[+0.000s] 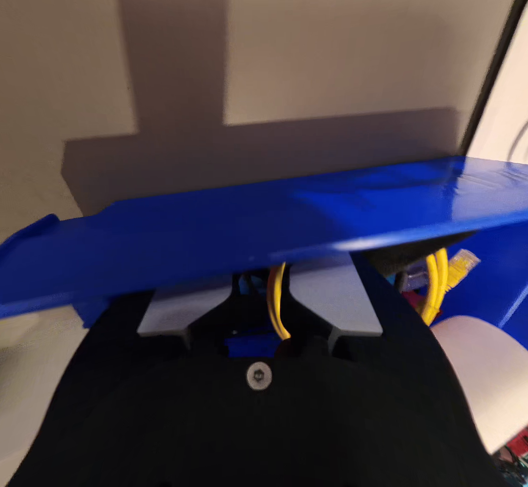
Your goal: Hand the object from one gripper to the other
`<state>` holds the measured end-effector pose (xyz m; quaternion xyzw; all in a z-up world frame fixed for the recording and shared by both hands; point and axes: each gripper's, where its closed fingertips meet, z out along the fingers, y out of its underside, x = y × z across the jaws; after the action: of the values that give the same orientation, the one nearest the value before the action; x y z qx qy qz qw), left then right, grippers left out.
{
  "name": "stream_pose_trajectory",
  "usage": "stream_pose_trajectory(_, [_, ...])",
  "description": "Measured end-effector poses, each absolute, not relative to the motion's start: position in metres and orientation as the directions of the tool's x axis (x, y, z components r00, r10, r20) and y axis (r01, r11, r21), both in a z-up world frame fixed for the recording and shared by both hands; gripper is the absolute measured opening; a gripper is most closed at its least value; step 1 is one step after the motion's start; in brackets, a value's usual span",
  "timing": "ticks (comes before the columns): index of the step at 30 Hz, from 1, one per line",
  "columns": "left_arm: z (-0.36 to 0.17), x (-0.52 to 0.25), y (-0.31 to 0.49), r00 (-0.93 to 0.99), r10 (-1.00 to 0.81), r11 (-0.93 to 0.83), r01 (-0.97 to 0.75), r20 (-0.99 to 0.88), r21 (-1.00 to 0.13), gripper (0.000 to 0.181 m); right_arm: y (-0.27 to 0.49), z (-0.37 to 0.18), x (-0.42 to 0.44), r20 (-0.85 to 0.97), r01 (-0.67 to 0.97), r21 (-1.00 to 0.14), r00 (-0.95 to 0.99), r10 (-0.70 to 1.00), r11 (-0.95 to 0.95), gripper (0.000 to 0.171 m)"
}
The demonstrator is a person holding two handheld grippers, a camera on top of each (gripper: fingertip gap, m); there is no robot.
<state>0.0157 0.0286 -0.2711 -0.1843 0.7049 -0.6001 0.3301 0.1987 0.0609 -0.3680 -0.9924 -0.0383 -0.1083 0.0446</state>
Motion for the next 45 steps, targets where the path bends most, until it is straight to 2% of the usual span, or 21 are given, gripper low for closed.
stream_pose_trajectory(1, [-0.27,0.017,0.03,-0.711,-0.66,0.208,0.136,-0.242,-0.969,0.015,0.061,-0.36,0.196,0.249,0.086,-0.106,0.967,0.057,-0.991,0.029])
stream_pose_trajectory(7, [-0.268,0.023,0.039,-0.699,-0.684,0.182,0.113,-0.208,-0.977,0.014,0.043,-0.311,0.181,0.456,0.087,-0.223,0.889,-0.026,-0.971,0.029])
stream_pose_trajectory(11, [-0.268,0.031,0.047,-0.68,-0.71,0.159,0.097,-0.182,-0.982,0.015,0.033,-0.29,0.153,0.523,0.104,-0.348,0.846,-0.101,-0.932,0.029])
stream_pose_trajectory(14, [-0.27,0.037,0.053,-0.666,-0.724,0.157,0.096,-0.18,-0.983,0.017,0.032,-0.279,0.122,0.487,0.136,-0.531,0.856,-0.171,-0.836,0.029])
stream_pose_trajectory(17, [-0.272,0.041,0.055,-0.669,-0.721,0.152,0.103,-0.182,-0.983,0.019,0.034,-0.268,0.086,0.38,0.188,-0.749,0.907,-0.18,-0.635,0.028])
stream_pose_trajectory(19, [-0.273,0.043,0.053,-0.694,-0.702,0.129,0.096,-0.159,-0.987,0.022,0.031,-0.265,0.072,0.353,0.223,-0.825,0.921,-0.166,-0.519,0.029])
stream_pose_trajectory(21, [-0.273,0.042,0.045,-0.767,-0.637,0.074,0.033,-0.073,-0.997,0.03,0.026,-0.263,0.065,0.371,0.273,-0.855,0.916,-0.153,-0.442,0.029])
stream_pose_trajectory(24, [-0.274,0.036,0.028,-0.875,-0.461,-0.01,-0.159,0.146,-0.987,0.044,0.019,-0.264,0.055,0.393,0.329,-0.875,0.911,-0.126,-0.354,0.029])
stream_pose_trajectory(28, [-0.271,0.026,0.007,-0.88,-0.218,-0.068,-0.419,0.423,-0.906,0.052,0.016,-0.265,0.035,0.439,0.414,-0.883,0.896,-0.075,-0.221,0.029])
stream_pose_trajectory(32, [-0.275,0.019,-0.008,-0.77,-0.047,-0.092,-0.632,0.637,-0.77,0.052,0.017,-0.262,0.024,0.524,0.51,-0.845,0.849,-0.066,-0.16,0.029])
stream_pose_trajectory(34, [-0.276,0.016,-0.01,-0.73,0.007,-0.111,-0.68,0.684,-0.725,0.043,0.018,-0.265,0.024,0.568,0.551,-0.816,0.82,-0.068,-0.174,0.029])
stream_pose_trajectory(35, [-0.277,0.015,-0.01,-0.715,0.03,-0.12,-0.697,0.699,-0.707,0.033,0.019,-0.268,0.023,0.582,0.564,-0.805,0.812,-0.053,-0.185,0.029])
stream_pose_trajectory(38, [-0.277,0.015,-0.009,-0.718,0.038,-0.157,-0.691,0.695,-0.706,0.029,0.02,-0.27,0.022,0.601,0.584,-0.792,0.797,-0.057,-0.175,0.029])
stream_pose_trajectory(40, [-0.275,0.017,-0.008,-0.775,-0.02,-0.184,-0.619,0.632,-0.764,0.029,0.021,-0.268,0.023,0.569,0.554,-0.817,0.819,-0.075,-0.158,0.03])
stream_pose_trajectory(41, [-0.275,0.018,-0.006,-0.812,-0.064,-0.185,-0.561,0.579,-0.807,0.03,0.021,-0.268,0.024,0.549,0.533,-0.832,0.831,-0.088,-0.154,0.031])
stream_pose_trajectory(43, [-0.275,0.017,-0.003,-0.893,-0.17,-0.144,-0.397,0.417,-0.907,0.031,0.022,-0.268,0.026,0.479,0.466,-0.876,0.872,-0.101,-0.128,0.046])
stream_pose_trajectory(45, [-0.268,0.013,0.002,-0.944,-0.221,-0.128,-0.223,0.247,-0.966,0.031,0.022,-0.266,0.025,0.384,0.377,-0.922,0.92,-0.081,-0.087,0.052])
